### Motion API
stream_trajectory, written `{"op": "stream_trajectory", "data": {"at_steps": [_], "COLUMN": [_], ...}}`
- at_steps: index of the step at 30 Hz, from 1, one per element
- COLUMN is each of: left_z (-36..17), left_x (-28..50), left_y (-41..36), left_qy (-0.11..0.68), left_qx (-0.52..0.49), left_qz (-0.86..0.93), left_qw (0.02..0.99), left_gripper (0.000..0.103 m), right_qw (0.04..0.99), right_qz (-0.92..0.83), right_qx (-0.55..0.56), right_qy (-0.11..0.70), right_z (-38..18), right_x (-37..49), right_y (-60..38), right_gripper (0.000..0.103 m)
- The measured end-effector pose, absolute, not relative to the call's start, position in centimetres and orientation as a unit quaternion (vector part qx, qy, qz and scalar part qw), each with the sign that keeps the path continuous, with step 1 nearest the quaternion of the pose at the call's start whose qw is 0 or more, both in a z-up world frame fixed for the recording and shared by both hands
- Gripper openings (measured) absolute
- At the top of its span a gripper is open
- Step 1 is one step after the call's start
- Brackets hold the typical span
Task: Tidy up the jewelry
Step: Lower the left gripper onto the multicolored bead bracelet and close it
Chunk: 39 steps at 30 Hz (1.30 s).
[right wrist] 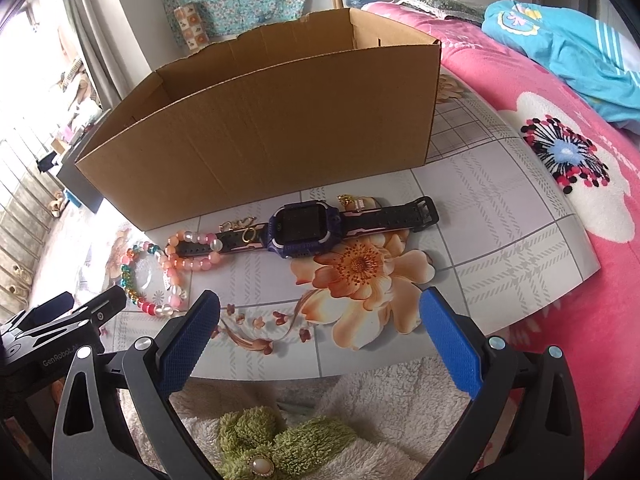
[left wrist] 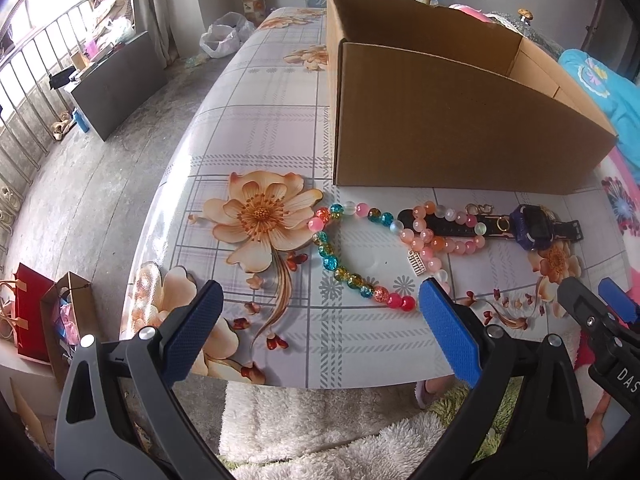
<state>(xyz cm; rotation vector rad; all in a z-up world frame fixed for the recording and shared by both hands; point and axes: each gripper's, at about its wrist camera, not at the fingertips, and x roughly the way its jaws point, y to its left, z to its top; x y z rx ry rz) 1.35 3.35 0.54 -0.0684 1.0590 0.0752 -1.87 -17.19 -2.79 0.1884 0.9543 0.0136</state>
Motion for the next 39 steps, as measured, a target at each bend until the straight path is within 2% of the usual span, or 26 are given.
{"op": "stream_trajectory", "data": {"at_steps": [4, 11, 13, 21, 26, 31, 39], "left_z": [0.4, 1.2, 1.2, 0.3, -0.9, -2.5, -3.2], "left_x": [1.8, 1.6, 1.9, 3.0, 3.8, 4.9, 5.6], "left_y": [4.9, 7.9, 8.5, 7.5, 5.9, 5.1, 4.5], "left_qy": [0.488, 0.398, 0.394, 0.379, 0.393, 0.42, 0.432], "left_qx": [-0.027, -0.041, -0.045, -0.034, 0.02, 0.055, 0.086], "left_qz": [-0.002, -0.071, -0.074, -0.103, -0.125, -0.131, -0.137], "left_qw": [0.873, 0.914, 0.915, 0.919, 0.911, 0.897, 0.887], "left_gripper": [0.095, 0.095, 0.095, 0.094, 0.061, 0.04, 0.027], "right_qw": [0.884, 0.864, 0.858, 0.842, 0.841, 0.841, 0.841], "right_qz": [0.046, 0.118, 0.133, 0.157, 0.152, 0.148, 0.146], "right_qx": [0.11, 0.109, 0.102, 0.076, 0.055, 0.039, 0.028], "right_qy": [0.451, 0.478, 0.485, 0.51, 0.516, 0.519, 0.52], "right_z": [-2.7, -3.8, -4.1, -5.1, -5.3, -5.2, -5.4], "right_x": [-1.6, 0.1, 0.5, 1.9, 2.2, 2.5, 2.9], "right_y": [-16.3, -12.5, -11.3, -7.3, -5.6, -4.4, -3.6], "right_gripper": [0.096, 0.072, 0.067, 0.037, 0.027, 0.019, 0.014]}}
